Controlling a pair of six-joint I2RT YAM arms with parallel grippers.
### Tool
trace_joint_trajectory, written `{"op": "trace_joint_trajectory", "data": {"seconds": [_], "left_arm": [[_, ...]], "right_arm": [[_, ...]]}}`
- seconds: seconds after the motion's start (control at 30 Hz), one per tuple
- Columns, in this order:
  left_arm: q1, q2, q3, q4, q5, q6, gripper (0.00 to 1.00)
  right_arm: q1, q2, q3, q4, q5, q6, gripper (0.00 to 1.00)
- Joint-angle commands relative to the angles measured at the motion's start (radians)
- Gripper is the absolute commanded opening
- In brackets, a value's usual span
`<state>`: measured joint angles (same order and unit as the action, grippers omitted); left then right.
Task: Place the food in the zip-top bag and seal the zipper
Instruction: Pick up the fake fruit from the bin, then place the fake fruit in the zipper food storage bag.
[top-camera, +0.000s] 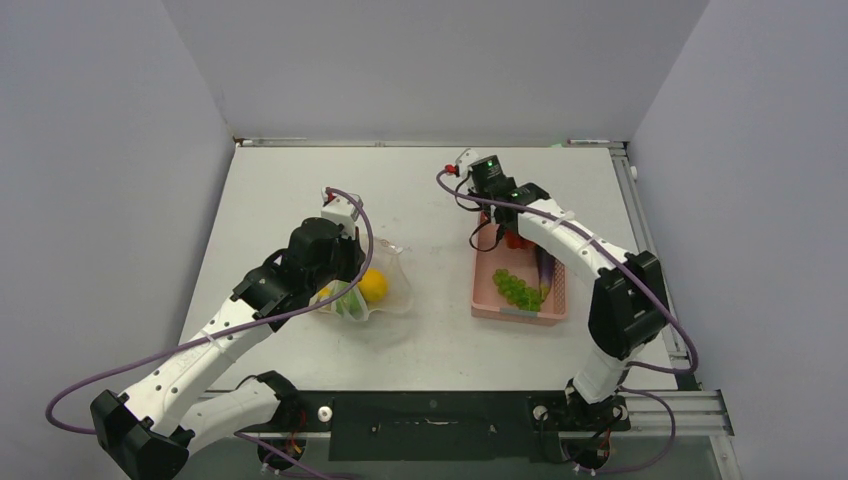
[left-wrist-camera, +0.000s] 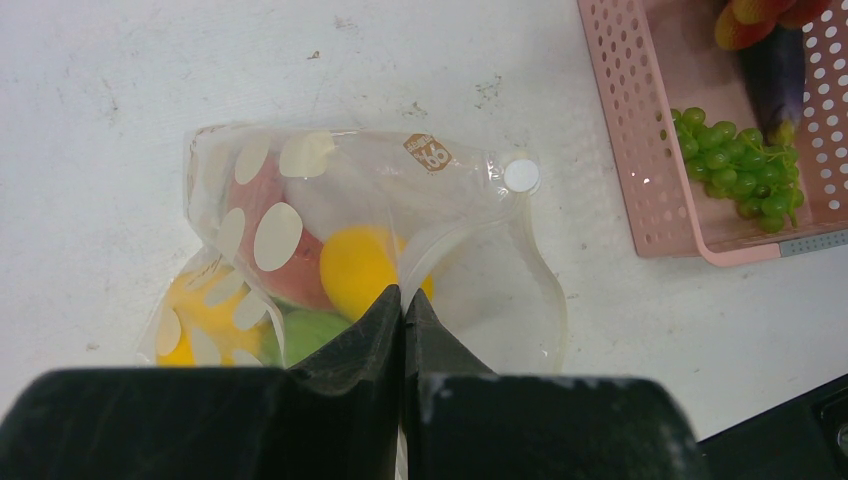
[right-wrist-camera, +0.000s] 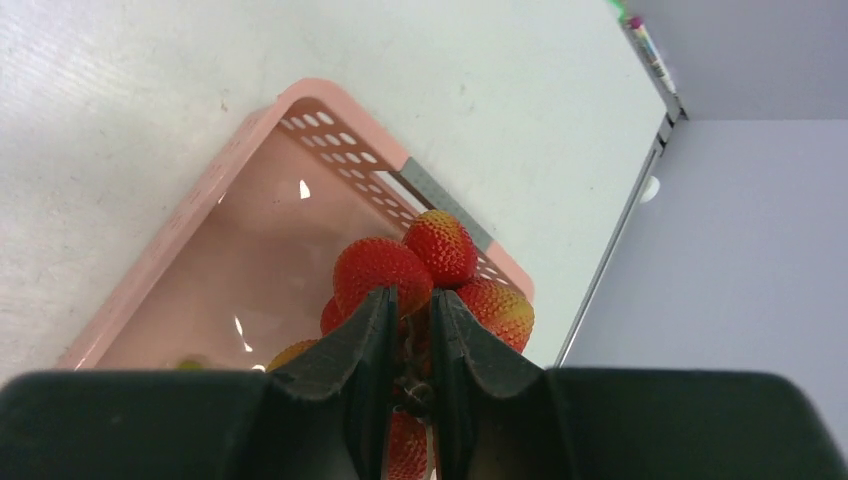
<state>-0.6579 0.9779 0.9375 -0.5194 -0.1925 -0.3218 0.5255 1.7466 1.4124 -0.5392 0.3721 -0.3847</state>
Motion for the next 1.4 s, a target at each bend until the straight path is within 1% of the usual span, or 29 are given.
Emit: {"op": "trace_joint_trajectory", "data": {"seconds": [0.0,0.13,0.4,0.7,1.0,1.23,1.37], "left_arm": [[0.006,-0.012,0.012,0.05,0.01,-0.002,0.0],[0.006,-0.013,0.011,0.051,0.008,-0.002,0.0],[0.006,-0.013,0.012,0.05,0.008,-0.002,0.0],[0.007,-0.013,0.012,0.049,0.008,-0.002,0.0],[0.007,-0.013,0.012,0.05,0.011,-0.002,0.0],[0.007,-0.016,0.013,0.05,0.013,-0.002,0.0],[0.008,-0.021,0.011,0.049,0.011,-0.002,0.0]], "right_arm": [[0.011,-0.106,-0.005,0.063,0.052,0.046,0.05],[0.021,-0.156,0.001,0.062,0.041,0.084,0.05],[0.063,-0.266,0.024,0.054,-0.086,0.178,0.05],[0.168,-0.367,0.056,0.046,-0.207,0.29,0.05],[0.241,-0.458,0.038,0.1,-0.36,0.456,0.05],[0.299,-0.516,-0.025,0.206,-0.485,0.555,0.05],[0.368,-0.511,-0.04,0.246,-0.491,0.577,0.05]]}}
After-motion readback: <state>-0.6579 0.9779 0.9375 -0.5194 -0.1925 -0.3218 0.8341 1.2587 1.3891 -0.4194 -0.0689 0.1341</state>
